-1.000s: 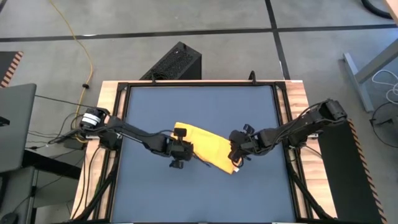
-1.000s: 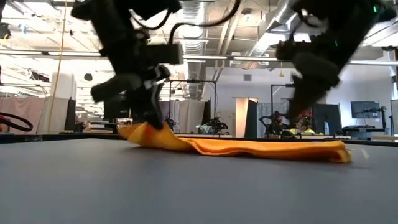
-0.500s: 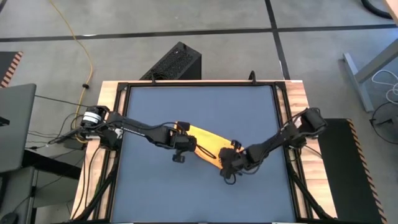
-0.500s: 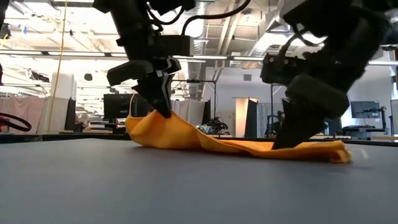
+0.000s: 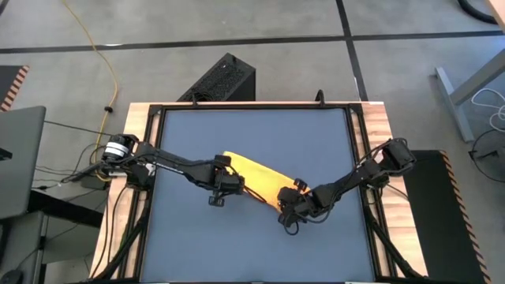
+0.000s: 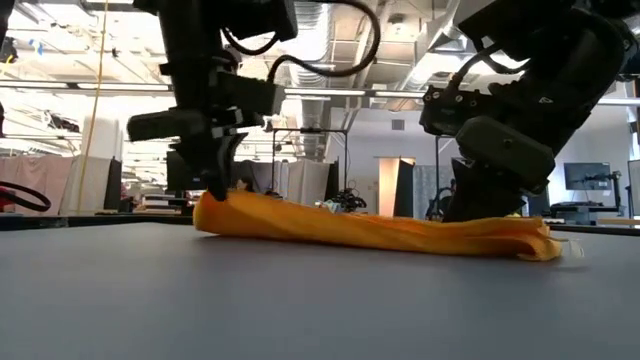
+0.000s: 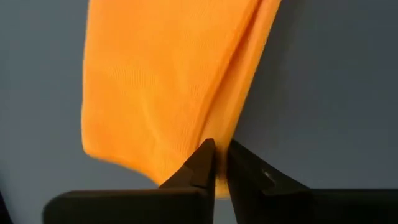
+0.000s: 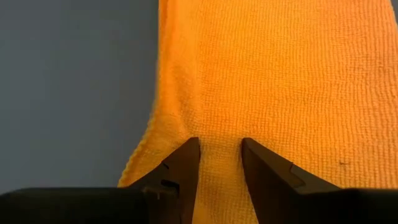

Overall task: Roll towel
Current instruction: Fold the orange microfiber towel

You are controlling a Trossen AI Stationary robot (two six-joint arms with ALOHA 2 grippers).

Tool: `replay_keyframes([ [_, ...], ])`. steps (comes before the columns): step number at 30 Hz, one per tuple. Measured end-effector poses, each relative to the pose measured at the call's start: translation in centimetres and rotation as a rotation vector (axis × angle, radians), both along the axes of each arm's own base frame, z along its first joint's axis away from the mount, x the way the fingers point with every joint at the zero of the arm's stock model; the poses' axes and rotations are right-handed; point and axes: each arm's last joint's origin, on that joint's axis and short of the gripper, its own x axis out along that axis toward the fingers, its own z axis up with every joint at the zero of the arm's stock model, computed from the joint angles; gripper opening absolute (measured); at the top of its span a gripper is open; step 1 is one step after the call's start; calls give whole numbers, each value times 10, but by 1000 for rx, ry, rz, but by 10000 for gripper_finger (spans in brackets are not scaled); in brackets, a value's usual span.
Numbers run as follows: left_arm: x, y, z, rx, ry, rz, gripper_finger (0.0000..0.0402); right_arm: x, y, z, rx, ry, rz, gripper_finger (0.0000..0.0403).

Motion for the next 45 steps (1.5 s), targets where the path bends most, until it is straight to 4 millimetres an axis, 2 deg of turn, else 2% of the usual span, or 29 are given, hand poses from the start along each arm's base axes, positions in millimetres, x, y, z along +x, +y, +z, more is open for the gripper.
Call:
replay_keyframes([
  [7, -11, 3, -1, 58, 101, 33, 71, -1, 0, -1, 1, 9, -2, 150],
  [15, -31, 7, 2, 128, 255, 81, 80, -1, 0, -2, 2, 13, -3, 150],
  [18, -40, 6, 9, 68, 149, 84, 80, -1, 0, -2, 3, 14, -2, 150],
  [22, -54, 3, 12, -120, -162, 68, 80, -1, 0, -2, 3, 14, -1, 150],
  [24, -58, 1, 5, -253, -326, 64, 80, -1, 0, -2, 0, 15, 3, 150],
  [26, -64, -3, -9, -336, -403, 52, 80, -1, 0, -2, 1, 14, 4, 150],
  [29, -74, -8, -30, -342, -424, 58, 80, -1, 0, -2, 2, 10, 4, 150],
  [31, -75, -9, -35, -297, -428, 63, 80, -1, 0, -2, 3, 9, 4, 150],
  [40, -77, -16, -35, -107, -459, 3, 80, 1, 0, -1, 15, -5, -8, 150],
  [45, -81, -15, -46, -92, -410, 0, 80, 1, 0, -1, 23, -9, -12, 150],
])
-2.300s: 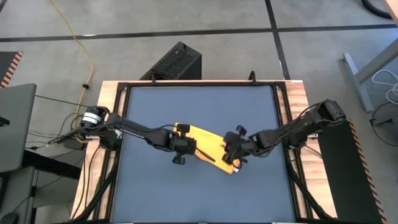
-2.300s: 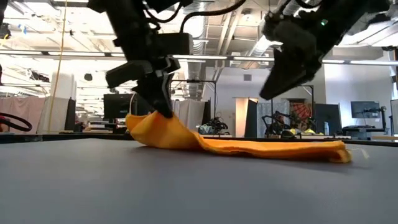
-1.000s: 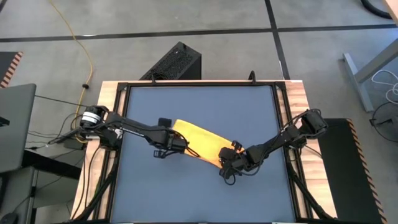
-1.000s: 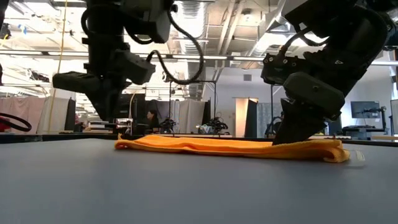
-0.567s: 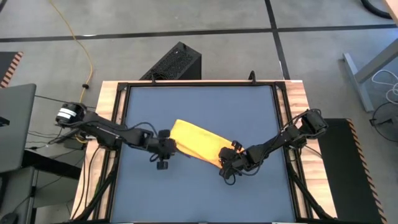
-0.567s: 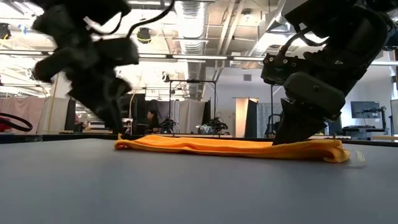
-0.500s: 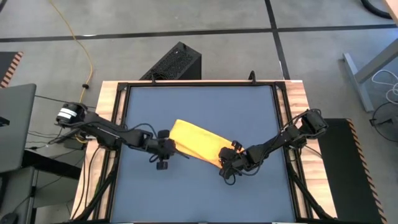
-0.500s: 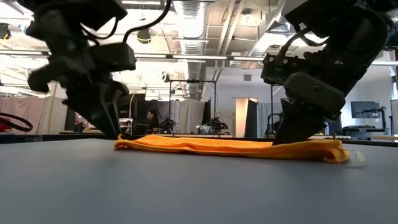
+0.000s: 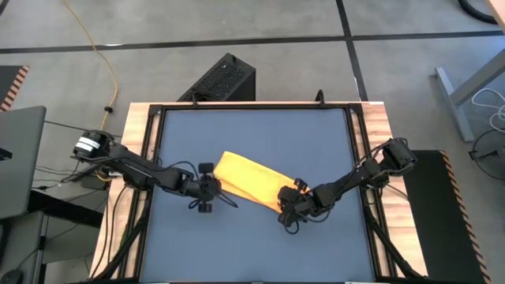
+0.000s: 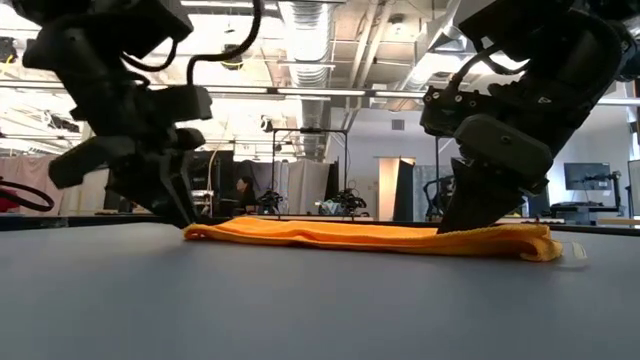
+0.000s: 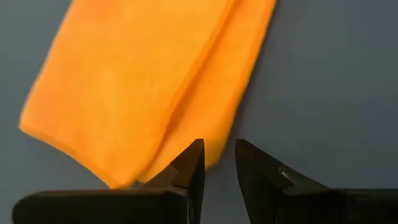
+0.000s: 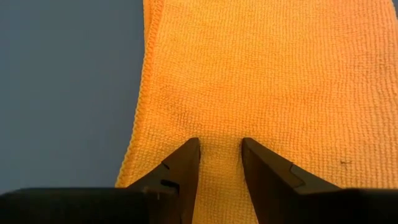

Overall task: Roll towel
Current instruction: Fold the orange microfiber towel

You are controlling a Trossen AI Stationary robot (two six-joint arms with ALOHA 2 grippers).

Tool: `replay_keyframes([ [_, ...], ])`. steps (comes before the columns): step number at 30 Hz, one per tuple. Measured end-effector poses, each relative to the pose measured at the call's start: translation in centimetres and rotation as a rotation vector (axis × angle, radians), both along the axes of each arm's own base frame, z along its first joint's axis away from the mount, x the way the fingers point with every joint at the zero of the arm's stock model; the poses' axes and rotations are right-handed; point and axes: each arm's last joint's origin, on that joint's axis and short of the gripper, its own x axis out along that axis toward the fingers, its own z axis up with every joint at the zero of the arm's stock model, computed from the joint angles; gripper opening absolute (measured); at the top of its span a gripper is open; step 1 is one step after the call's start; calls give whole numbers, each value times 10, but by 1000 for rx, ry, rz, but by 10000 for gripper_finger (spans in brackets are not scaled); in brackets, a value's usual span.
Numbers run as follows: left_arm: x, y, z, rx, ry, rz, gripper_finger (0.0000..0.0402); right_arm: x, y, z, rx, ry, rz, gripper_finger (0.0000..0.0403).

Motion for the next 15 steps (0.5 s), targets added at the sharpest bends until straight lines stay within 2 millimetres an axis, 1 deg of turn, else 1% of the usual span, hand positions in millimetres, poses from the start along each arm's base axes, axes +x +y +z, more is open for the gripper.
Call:
replay_keyframes([
  [2, 3, -1, -4, -17, 0, -9, 82, 0, 0, 0, 5, 2, 0, 150],
  [5, 4, -1, -12, 9, 35, -4, 96, 0, 0, 0, 13, 0, 2, 150],
  [9, 8, -1, -19, 59, 46, 4, 129, 1, 1, 0, 19, -5, 7, 150],
  [12, 8, 0, -20, 73, 43, 14, 157, 1, 2, 1, 22, -7, 8, 150],
  [15, 6, 1, -20, 111, 49, 42, 173, 1, 2, 0, 22, -7, 7, 150],
])
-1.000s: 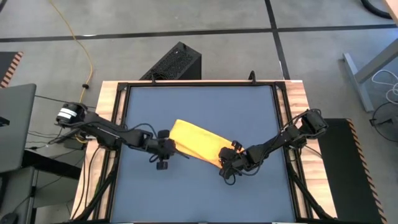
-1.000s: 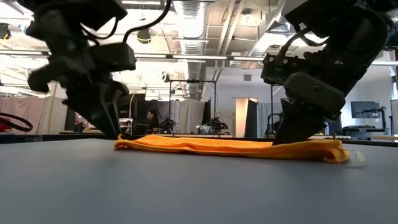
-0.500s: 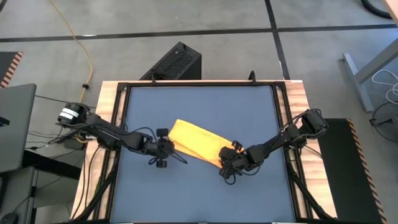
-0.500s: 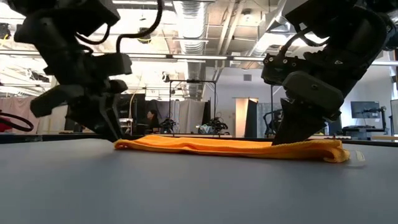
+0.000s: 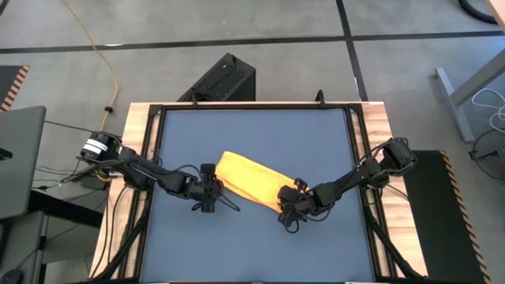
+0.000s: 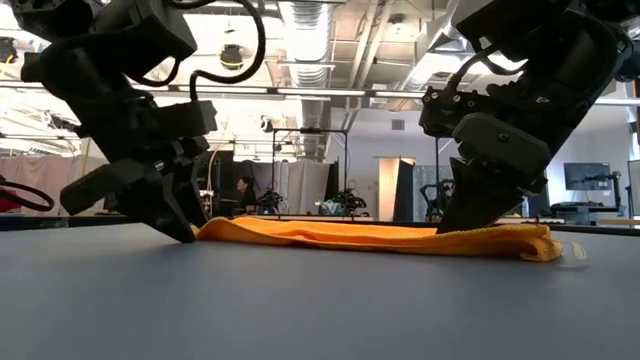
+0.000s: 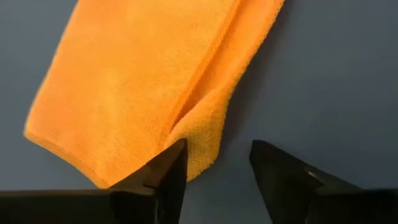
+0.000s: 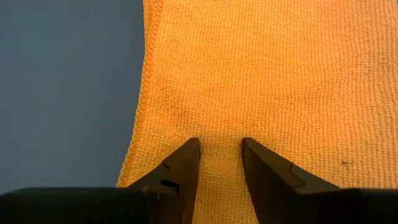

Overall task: Roll towel
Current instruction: Fold the orange microfiber towel

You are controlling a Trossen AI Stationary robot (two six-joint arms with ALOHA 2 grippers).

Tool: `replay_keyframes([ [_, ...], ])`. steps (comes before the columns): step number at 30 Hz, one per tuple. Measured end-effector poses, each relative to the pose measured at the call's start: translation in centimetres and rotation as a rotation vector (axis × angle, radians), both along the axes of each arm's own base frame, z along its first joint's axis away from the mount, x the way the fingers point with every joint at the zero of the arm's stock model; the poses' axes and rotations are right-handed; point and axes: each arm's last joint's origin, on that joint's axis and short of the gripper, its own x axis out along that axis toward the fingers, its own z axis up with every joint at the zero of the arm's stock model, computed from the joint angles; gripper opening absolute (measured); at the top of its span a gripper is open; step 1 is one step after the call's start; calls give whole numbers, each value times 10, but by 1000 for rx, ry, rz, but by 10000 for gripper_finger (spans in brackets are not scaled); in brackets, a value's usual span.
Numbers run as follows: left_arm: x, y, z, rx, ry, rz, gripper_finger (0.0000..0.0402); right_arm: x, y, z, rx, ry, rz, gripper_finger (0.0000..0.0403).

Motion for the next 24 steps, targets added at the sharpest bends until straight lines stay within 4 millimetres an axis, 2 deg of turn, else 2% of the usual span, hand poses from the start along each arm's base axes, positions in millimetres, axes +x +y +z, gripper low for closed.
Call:
replay_keyframes([
  [3, -2, 3, -2, 23, 28, 2, 171, 0, 0, 0, 0, 0, 0, 150],
  [6, -2, 8, -3, 5, 44, 41, 145, 0, 0, 0, 1, 0, 0, 150],
  [15, 0, 32, -4, -53, 64, 133, 10, -1, 3, 0, 4, -2, 6, 150],
  [19, 4, 36, 6, -105, 119, 61, 2, -3, 6, 0, 5, -4, 3, 150],
  [24, 9, 41, 29, -139, 278, -28, 1, -4, 7, -1, 1, 5, 0, 150],
])
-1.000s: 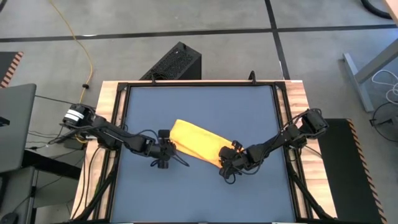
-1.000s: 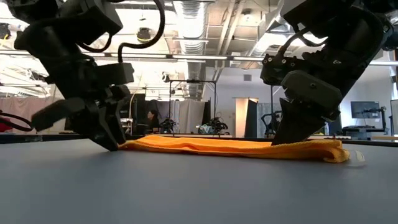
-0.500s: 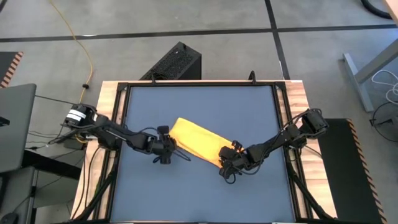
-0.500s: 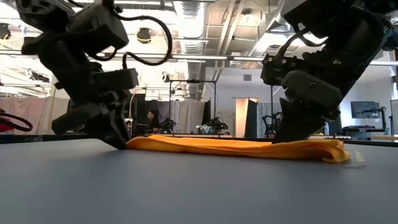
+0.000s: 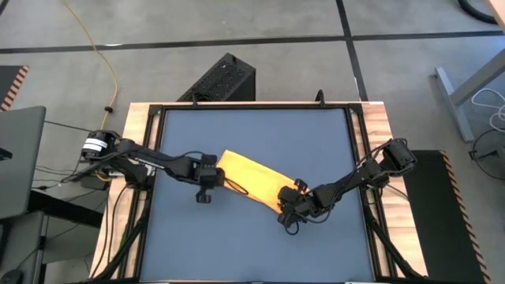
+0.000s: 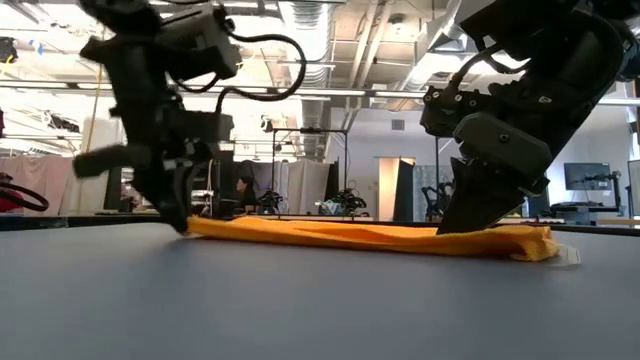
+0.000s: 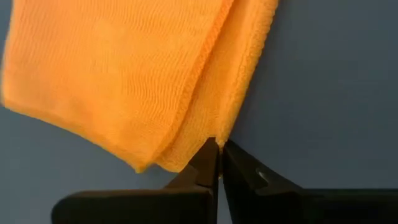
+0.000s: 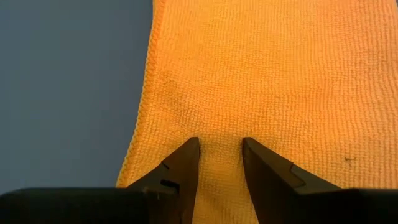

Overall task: Roll towel
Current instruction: Fold the orange microfiber towel

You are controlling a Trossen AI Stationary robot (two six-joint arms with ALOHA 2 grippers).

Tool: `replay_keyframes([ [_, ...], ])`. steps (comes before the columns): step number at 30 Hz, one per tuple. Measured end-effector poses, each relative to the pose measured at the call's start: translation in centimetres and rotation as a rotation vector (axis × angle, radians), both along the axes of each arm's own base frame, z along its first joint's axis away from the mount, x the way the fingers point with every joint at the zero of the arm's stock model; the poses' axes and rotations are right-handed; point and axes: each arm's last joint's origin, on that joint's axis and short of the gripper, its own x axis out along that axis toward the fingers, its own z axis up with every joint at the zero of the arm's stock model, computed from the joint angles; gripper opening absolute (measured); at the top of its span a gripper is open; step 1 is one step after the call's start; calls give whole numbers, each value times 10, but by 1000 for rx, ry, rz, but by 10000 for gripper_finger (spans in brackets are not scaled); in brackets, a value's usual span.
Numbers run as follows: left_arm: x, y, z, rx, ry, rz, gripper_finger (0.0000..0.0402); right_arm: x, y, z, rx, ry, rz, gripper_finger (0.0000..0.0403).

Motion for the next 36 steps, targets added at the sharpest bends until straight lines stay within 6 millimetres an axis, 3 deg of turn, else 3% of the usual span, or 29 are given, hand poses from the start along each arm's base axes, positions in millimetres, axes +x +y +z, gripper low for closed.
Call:
replay_keyframes([
  [6, 2, 5, 16, -54, 94, -45, 0, 0, 0, 0, -4, 6, -2, 150],
  [12, -1, 2, 14, -142, 126, -131, 5, -1, -1, 0, -7, 12, -3, 150],
  [24, -14, 1, 10, -187, 263, -81, 112, -1, -1, 0, -9, 18, -2, 150],
  [30, -2, -3, 12, -280, 132, -92, 115, -1, -1, -1, -9, 20, -3, 150],
  [36, 7, -11, 14, -221, 28, -89, 110, -2, -1, -1, -7, 20, -6, 150],
])
